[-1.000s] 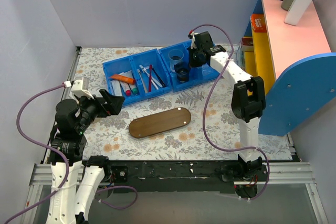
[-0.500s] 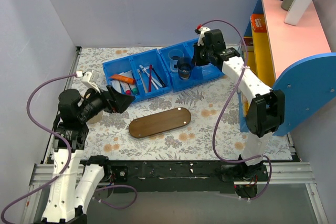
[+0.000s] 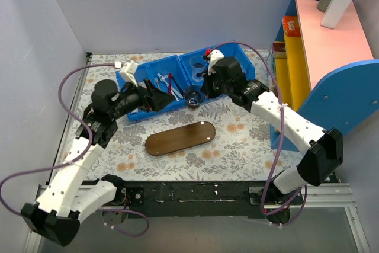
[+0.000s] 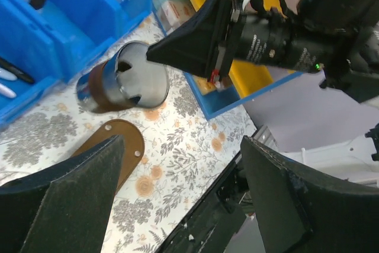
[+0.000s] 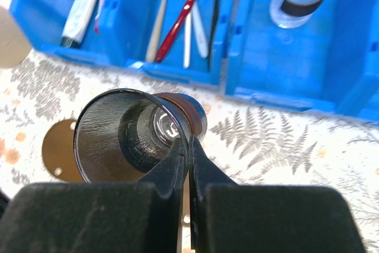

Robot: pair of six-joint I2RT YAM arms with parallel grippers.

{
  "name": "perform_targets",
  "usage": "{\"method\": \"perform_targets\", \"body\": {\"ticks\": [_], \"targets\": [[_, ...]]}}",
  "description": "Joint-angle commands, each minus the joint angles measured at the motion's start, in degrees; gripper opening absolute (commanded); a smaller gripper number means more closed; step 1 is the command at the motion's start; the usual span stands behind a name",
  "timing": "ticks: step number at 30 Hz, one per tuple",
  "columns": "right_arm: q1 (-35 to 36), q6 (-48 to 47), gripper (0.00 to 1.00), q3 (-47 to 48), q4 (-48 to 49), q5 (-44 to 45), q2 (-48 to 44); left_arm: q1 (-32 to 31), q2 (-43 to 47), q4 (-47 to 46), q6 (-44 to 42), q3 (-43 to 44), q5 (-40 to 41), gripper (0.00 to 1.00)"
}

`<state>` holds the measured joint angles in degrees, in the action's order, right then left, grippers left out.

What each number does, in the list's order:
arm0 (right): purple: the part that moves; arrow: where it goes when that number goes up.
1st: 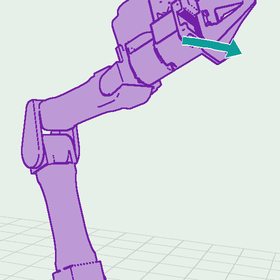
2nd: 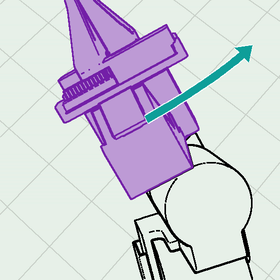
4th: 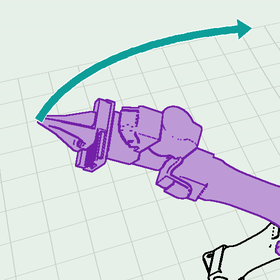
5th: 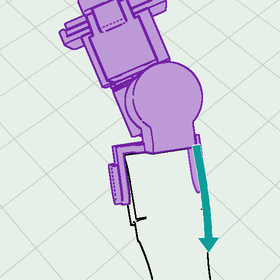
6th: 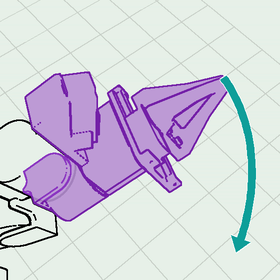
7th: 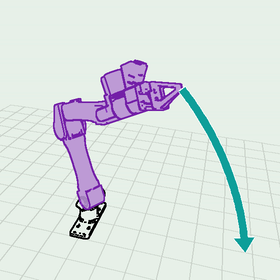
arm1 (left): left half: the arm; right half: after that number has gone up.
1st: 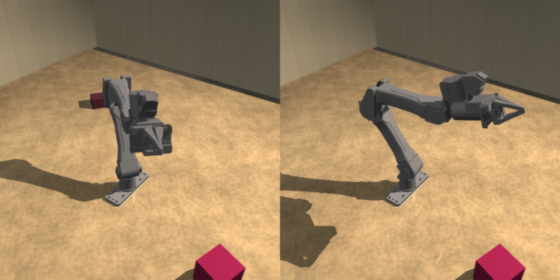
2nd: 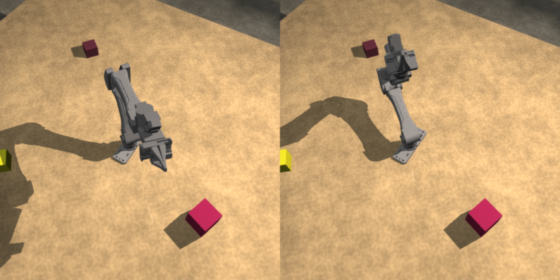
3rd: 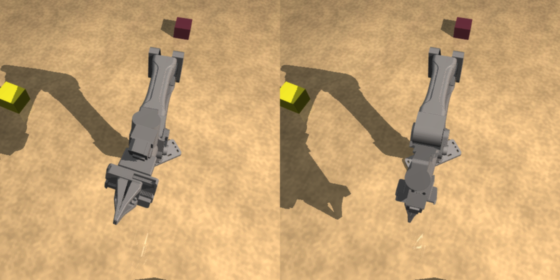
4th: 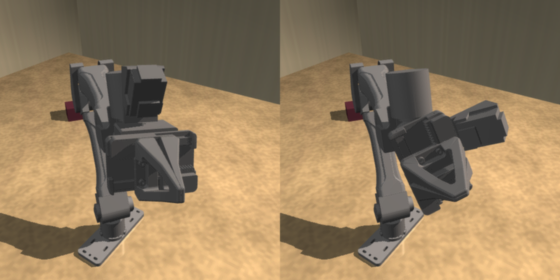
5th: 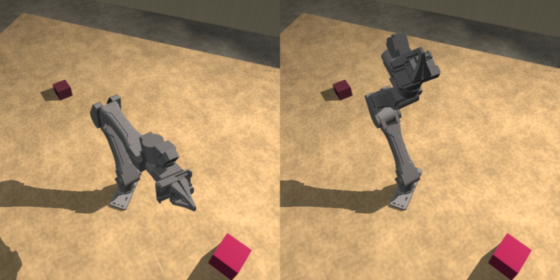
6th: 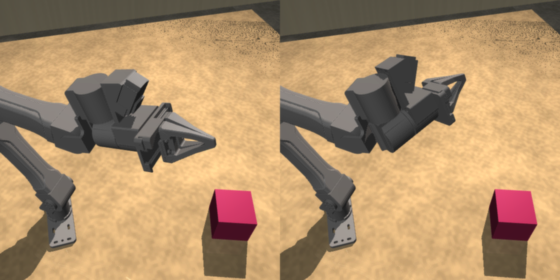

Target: Prepare toiletry sets of a toothbrush and toothpaste on the tray

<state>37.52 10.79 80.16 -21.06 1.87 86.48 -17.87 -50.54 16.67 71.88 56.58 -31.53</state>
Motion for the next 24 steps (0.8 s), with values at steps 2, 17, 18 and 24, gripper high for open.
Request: {"method": "perform_targets", "body": {"ticks": [2, 17, 18, 24], "targets": [[4.2, 4.4, 0.01, -2.5, 7.4, 4.9, -5.5, -12.4, -6.5, 1.4, -1.8, 4.7, 17.6, 0.79], [9.7, 6.7, 0.01, -7.7, 6.6, 11.9, -8.2, -21.6, -16.0, 8.1, -0.9, 5.2, 34.9, 0.66], [9.9, 7.1, 0.01, -7.9, 6.7, 12.1, -8.3, -21.9, -16.6, 8.5, -1.1, 5.5, 35.4, 0.65], [10.9, 7.4, 0.01, -8.8, 6.4, 12.3, -8.9, -22.2, -20.1, 8.7, -1.7, 5.8, 35.2, 0.55]]}}
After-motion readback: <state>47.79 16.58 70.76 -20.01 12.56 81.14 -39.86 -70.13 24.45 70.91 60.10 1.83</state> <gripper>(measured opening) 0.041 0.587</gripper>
